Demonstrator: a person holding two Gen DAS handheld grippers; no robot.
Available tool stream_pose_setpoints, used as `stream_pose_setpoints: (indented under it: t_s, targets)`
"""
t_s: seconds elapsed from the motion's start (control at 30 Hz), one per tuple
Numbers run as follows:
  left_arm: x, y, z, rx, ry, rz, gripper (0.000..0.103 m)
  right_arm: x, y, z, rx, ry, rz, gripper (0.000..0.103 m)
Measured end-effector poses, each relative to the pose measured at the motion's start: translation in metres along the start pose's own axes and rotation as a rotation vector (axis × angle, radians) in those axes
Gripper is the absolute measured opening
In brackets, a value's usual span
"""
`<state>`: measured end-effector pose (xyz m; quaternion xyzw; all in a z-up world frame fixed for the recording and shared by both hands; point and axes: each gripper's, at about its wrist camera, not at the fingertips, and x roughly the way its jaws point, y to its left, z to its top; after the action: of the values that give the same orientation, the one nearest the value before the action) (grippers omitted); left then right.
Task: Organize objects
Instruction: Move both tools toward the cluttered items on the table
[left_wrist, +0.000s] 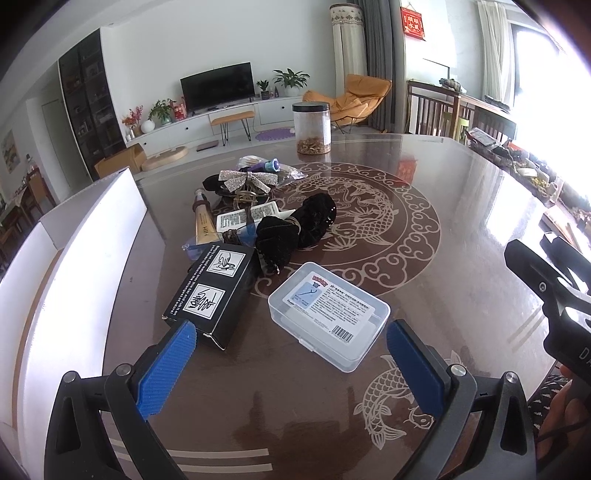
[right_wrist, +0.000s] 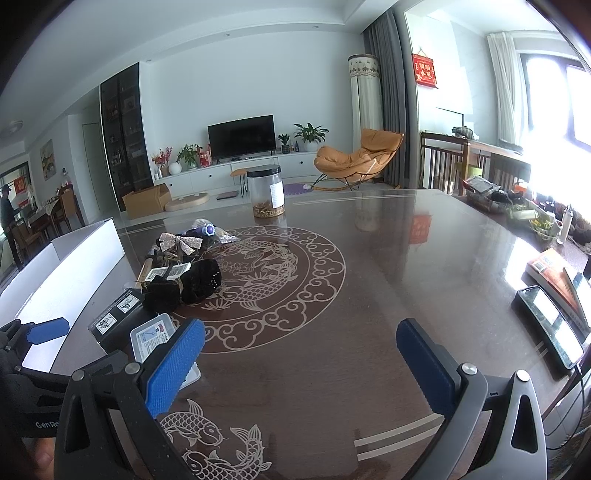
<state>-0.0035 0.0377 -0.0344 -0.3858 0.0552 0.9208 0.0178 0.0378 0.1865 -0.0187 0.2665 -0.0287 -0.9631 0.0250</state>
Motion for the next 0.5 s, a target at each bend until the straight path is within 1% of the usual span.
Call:
stream_pose_setpoints:
  t_s: [0.33, 0.5]
  targets:
    - [0.0041, -0.0075, -0.0023, 0.03, 0.012, 0.006, 0.103, -0.0003, -0.0011, 0.0004, 0.001, 0.004, 0.002, 0.103]
    - [0.0046, -0.0068, -0.0036, 0.03, 0.011, 0.009, 0.103, -0.0003, -0.0011, 0.0003, 0.0, 0.004, 0.002, 0.103]
